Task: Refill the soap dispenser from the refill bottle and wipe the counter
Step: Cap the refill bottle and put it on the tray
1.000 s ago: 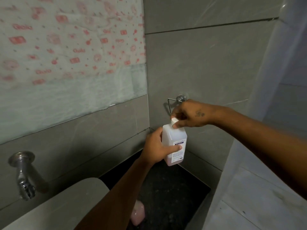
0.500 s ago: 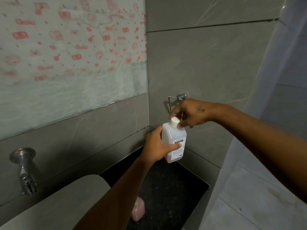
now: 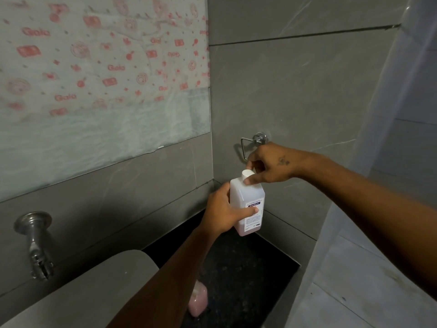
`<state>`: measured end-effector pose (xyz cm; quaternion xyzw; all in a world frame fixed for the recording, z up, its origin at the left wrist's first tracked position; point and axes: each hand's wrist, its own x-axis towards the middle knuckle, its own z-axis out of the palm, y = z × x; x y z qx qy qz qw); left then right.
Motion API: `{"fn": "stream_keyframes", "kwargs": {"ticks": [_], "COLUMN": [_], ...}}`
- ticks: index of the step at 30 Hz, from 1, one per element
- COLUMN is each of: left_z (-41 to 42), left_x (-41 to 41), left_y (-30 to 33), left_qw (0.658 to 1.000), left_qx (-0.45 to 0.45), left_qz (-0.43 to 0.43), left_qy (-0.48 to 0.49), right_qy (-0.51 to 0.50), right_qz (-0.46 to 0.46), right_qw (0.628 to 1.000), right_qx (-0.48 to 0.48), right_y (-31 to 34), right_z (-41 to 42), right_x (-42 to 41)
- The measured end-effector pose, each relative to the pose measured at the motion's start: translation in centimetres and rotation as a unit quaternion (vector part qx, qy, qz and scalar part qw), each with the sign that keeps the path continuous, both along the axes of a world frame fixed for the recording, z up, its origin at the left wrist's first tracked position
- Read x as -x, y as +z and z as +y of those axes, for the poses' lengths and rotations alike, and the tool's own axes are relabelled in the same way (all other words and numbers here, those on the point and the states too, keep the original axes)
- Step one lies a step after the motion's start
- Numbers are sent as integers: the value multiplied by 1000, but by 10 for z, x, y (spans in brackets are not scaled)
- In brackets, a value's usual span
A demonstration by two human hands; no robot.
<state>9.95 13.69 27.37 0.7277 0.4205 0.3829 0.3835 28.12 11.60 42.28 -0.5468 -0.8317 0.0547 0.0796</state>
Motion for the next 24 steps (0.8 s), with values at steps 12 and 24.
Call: {"fn": "stream_keyframes", "kwargs": {"ticks": [12, 24], "left_z": [0, 8], "left_x": [-5, -19], "left_y": [-4, -10], "left_qw": [1000, 1000], "left_qx": [1, 2], "left_qz": [-2, -7], "left_qy": [-1, -6], "right_qy": [69, 4], "right_qz": [6, 171], "right_qw": [993, 979], "right_qx": [-98, -115], "right_y": [-33, -77], "right_z": [-4, -4], "right_x": [0, -16]}}
